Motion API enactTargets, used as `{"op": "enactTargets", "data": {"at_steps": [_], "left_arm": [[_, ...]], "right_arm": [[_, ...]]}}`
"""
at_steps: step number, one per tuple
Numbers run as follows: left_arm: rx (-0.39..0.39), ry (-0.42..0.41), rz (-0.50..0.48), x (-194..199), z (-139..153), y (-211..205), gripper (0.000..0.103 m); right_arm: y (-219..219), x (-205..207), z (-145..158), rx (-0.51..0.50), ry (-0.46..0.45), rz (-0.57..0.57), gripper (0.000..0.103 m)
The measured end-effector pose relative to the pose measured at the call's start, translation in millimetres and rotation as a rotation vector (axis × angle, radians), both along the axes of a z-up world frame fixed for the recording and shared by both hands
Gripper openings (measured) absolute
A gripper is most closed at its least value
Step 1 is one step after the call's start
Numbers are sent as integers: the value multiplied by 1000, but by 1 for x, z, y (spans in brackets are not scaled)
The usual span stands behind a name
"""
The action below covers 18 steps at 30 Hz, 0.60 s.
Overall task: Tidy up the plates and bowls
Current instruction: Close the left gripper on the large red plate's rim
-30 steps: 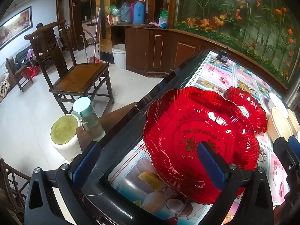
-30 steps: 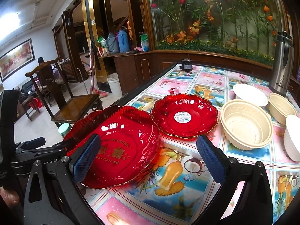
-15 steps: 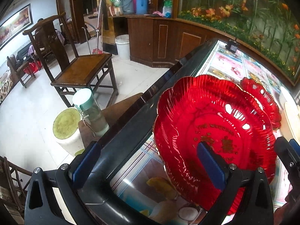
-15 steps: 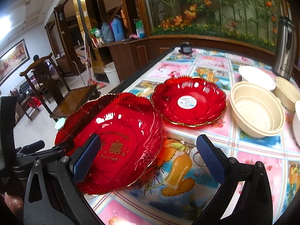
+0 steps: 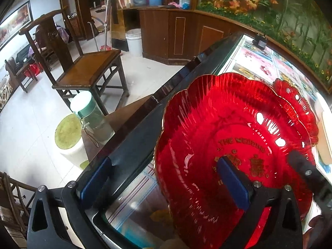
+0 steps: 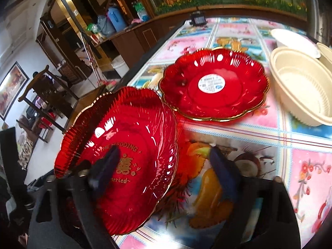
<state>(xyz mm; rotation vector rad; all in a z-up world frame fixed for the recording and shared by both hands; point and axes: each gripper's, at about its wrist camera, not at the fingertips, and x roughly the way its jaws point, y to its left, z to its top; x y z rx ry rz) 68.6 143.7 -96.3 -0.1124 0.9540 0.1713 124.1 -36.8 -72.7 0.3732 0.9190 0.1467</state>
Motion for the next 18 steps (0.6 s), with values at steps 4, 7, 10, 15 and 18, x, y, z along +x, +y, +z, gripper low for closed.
{"op": "enactTargets", "data": {"at_steps": [4, 7, 10, 15, 18], "left_arm": [[43, -13, 2, 1, 1, -2, 83], [55, -31, 5, 2, 3, 1, 64], [42, -58, -14, 3, 5, 2, 49], [106, -73, -59, 1, 7, -13, 30], [83, -73, -65, 0, 7, -8, 29]], "right_arm": [[0, 3, -4, 17, 9, 3, 60], [-2, 3, -5, 25, 8, 6, 37], [-2, 5, -8, 19, 3, 6, 21], [5, 6, -8, -9, -13, 32, 13], [4, 6, -8, -11, -20, 35, 13]]}}
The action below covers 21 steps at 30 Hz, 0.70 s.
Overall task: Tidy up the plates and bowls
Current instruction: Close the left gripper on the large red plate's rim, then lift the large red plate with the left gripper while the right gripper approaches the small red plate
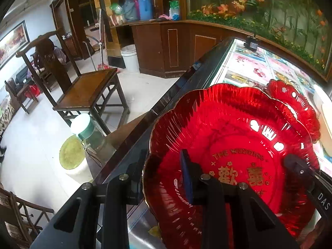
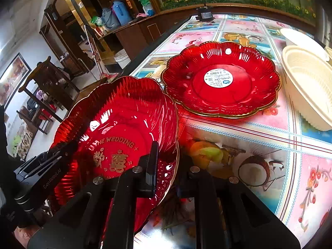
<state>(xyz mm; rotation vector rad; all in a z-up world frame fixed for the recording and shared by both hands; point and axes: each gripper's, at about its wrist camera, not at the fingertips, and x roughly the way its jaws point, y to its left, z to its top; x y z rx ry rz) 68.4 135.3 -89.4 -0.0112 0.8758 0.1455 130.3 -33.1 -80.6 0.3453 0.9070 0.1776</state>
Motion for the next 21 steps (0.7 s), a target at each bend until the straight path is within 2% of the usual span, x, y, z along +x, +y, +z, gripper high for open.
{"op": "enactTargets", "data": {"at_steps": [6, 16, 21], "left_arm": [[-5, 19, 5, -4, 5, 0, 28], [-7, 10, 3, -37, 16, -6, 26], [-3, -3, 13, -46, 25, -3, 26]], "right_arm": [[-2, -7, 5, -28, -30, 2, 13], [-10, -36, 17, -14, -67, 29, 13], [-8, -42, 15, 20, -42, 52, 13]]}}
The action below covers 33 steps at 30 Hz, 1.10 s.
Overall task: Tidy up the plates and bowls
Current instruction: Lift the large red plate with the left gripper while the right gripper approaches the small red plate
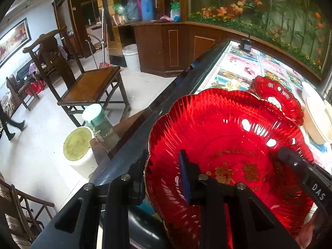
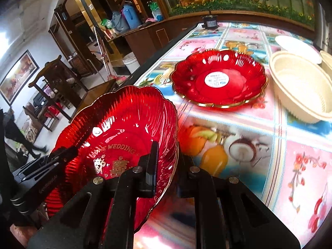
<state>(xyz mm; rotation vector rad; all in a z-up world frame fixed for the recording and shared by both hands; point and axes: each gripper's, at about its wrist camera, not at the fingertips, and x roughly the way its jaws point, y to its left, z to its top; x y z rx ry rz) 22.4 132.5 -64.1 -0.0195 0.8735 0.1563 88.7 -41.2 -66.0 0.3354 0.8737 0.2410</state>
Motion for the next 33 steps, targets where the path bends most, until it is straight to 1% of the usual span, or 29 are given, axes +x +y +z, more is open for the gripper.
{"op": "enactTargets", "data": {"at_steps": [3, 8, 11, 13, 15, 17, 18, 19, 20, 21, 22, 23, 25, 26, 27, 28, 29, 31, 33], "left_arm": [[1, -1, 12, -4, 1, 2, 26], [-13, 42, 9, -2, -12, 1, 26], [-12, 67, 3, 1, -20, -3, 27], [-18, 62, -3, 1, -21, -5, 27], [-25, 66, -7, 2, -21, -8, 28], [-36, 62, -17, 1, -20, -9, 29], [-41, 59, -24, -1, -18, -9, 31], [-40, 56, -28, -2, -17, -10, 38], [-31, 51, -29, -4, -15, -10, 49], [-14, 36, -29, -7, -12, -10, 55], [11, 13, -26, -11, -8, -11, 64], [30, -6, -23, -16, -5, -10, 70], [94, -66, -24, -27, 4, -12, 72], [111, -83, -26, -30, 7, -12, 74], [130, -108, -27, -35, 11, -13, 76], [140, -128, -25, -39, 15, -11, 80], [143, -141, -22, -40, 18, -10, 80], [129, -168, -11, -44, 25, -6, 80], [102, -180, -4, -42, 30, -5, 80]], "right_arm": [[5, -3, -1, 1, 7, 19, 13], [6, -4, -4, 5, 19, 26, 13], [4, -1, -13, 5, 60, 20, 13], [-2, 1, -16, 41, 79, 11, 13], [-5, 2, -15, 48, 88, 14, 17], [-10, 3, -14, 105, 107, 27, 25], [-12, 3, -14, 139, 112, 38, 35], [-14, 3, -12, 156, 107, 39, 41], [-15, 2, -10, 152, 96, 35, 43], [-16, 0, -7, 140, 81, 32, 43], [-18, -2, -3, 130, 63, 35, 43], [-21, -4, -1, 128, 48, 35, 43], [-31, -10, 7, 133, 4, 24, 43], [-35, -12, 8, 137, -10, 19, 43], [-42, -14, 12, 146, -30, 10, 44], [-50, -18, 14, 160, -54, -3, 47], [-57, -20, 16, 173, -72, -18, 53], [-77, -26, 17, 213, -106, -70, 60], [-91, -28, 15, 244, -113, -112, 60]]}}
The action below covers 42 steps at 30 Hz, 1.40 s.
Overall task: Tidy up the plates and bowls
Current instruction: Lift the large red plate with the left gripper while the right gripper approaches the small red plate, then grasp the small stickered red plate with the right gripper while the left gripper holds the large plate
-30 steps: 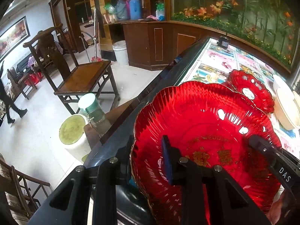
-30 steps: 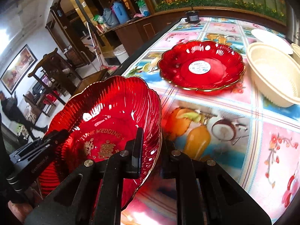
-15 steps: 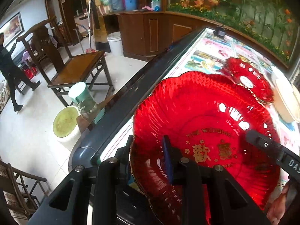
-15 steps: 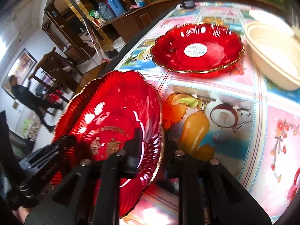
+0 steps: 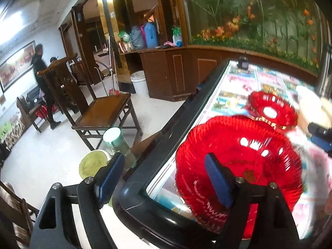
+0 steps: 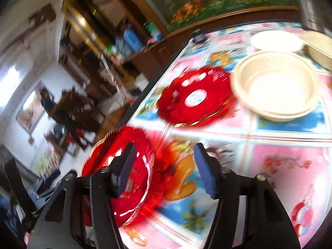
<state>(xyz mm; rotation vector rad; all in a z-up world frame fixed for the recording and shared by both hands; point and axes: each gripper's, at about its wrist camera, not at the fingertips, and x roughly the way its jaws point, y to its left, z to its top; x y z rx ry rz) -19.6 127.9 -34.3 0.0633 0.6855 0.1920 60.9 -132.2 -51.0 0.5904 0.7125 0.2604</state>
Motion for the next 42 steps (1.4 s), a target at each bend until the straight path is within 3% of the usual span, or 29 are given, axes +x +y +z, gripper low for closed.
{"op": "enactTargets", "data": {"at_steps": [8, 21, 31, 42], "left_arm": [[-86, 18, -102, 21, 22, -26, 80], [-125, 132, -296, 53, 34, -96, 80], [-148, 187, -336, 58, 42, -102, 80], [-146, 270, -394, 100, 60, -109, 80]], "right_arm": [[-25, 5, -13, 50, 52, -75, 60], [-40, 10, -16, 91, 68, -97, 60], [-40, 12, -18, 106, 85, -89, 60], [-47, 33, -28, 199, 139, -98, 60]]}}
